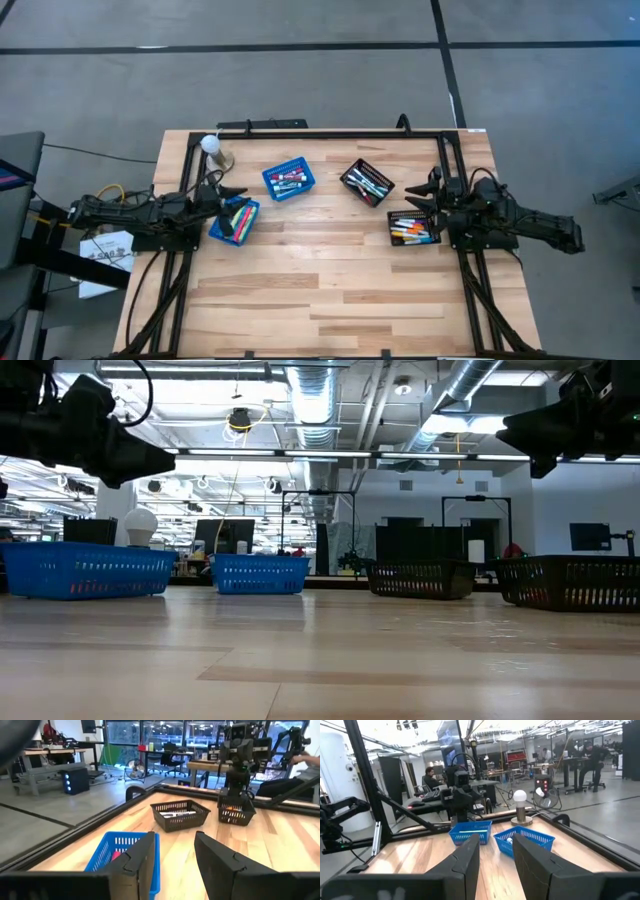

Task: Pick & Place Markers
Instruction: Return to Home Position

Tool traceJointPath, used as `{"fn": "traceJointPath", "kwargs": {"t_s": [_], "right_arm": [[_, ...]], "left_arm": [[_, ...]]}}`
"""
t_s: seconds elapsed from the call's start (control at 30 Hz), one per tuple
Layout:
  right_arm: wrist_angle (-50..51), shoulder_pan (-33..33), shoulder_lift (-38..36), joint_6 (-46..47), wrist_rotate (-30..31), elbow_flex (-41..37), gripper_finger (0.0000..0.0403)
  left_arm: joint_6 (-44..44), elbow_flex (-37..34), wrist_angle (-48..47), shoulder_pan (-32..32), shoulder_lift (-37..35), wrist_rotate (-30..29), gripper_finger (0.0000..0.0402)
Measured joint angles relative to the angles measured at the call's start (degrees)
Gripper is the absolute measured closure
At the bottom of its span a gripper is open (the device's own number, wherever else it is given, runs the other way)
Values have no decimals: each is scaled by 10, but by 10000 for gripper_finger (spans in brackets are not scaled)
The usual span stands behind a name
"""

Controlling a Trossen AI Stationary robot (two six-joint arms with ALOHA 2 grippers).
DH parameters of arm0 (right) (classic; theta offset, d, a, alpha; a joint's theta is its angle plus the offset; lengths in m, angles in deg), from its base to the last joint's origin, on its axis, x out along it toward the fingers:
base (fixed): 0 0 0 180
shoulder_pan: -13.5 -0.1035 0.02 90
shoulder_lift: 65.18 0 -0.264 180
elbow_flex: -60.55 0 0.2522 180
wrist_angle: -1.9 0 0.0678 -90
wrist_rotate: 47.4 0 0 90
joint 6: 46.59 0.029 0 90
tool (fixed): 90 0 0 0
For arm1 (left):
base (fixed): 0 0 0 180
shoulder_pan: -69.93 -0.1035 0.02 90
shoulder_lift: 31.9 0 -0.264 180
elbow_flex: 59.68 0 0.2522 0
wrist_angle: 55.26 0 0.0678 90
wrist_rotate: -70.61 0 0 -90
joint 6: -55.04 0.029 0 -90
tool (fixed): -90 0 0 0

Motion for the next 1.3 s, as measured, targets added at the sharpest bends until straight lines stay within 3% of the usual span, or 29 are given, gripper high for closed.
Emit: {"fn": "traceJointPath", "kwargs": {"t_s": [0.63, 1.3], "right_arm": [[0, 0, 0, 0, 0, 0, 295], [-1, 0, 0, 0, 0, 0, 295]], "left_arm": [[0, 0, 1, 0, 52, 0, 266], [0, 0, 1, 0, 53, 0, 266]]}}
